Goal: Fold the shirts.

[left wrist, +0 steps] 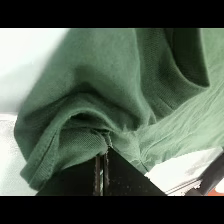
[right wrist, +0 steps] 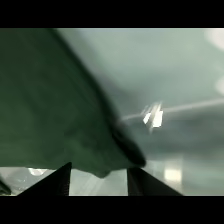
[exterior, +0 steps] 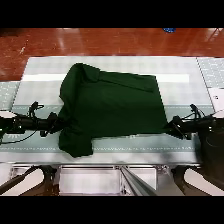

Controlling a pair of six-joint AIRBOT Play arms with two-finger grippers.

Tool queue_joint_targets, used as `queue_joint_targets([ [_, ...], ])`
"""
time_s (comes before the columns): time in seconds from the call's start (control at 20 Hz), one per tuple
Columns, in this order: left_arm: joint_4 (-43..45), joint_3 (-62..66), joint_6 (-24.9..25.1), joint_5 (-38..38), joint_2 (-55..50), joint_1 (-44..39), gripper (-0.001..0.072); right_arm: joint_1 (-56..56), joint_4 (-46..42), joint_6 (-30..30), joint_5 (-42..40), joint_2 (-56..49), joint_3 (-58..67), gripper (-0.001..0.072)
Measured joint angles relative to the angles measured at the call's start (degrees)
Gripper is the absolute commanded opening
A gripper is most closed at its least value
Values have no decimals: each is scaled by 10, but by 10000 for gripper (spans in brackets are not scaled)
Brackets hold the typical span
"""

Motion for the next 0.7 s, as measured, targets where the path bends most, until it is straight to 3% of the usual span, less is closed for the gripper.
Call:
queue_joint_targets([
  [0.1,0,0,1,1,0,0,20,27,25,-3,-21,-22,14,374],
  [0.15,-1,0,1,1,0,0,20,39,36,-5,-38,-30,23,245],
  [0.2,-2,0,1,1,0,0,20,52,41,-7,-59,-39,33,37],
  [0.3,-10,3,3,1,0,0,20,76,65,-20,-74,-49,62,22],
  [0.45,-63,29,16,-6,2,0,20,104,89,-42,-31,-55,152,22],
  [0.7,-215,197,37,-13,45,0,19,118,79,-9,35,-24,438,22],
])
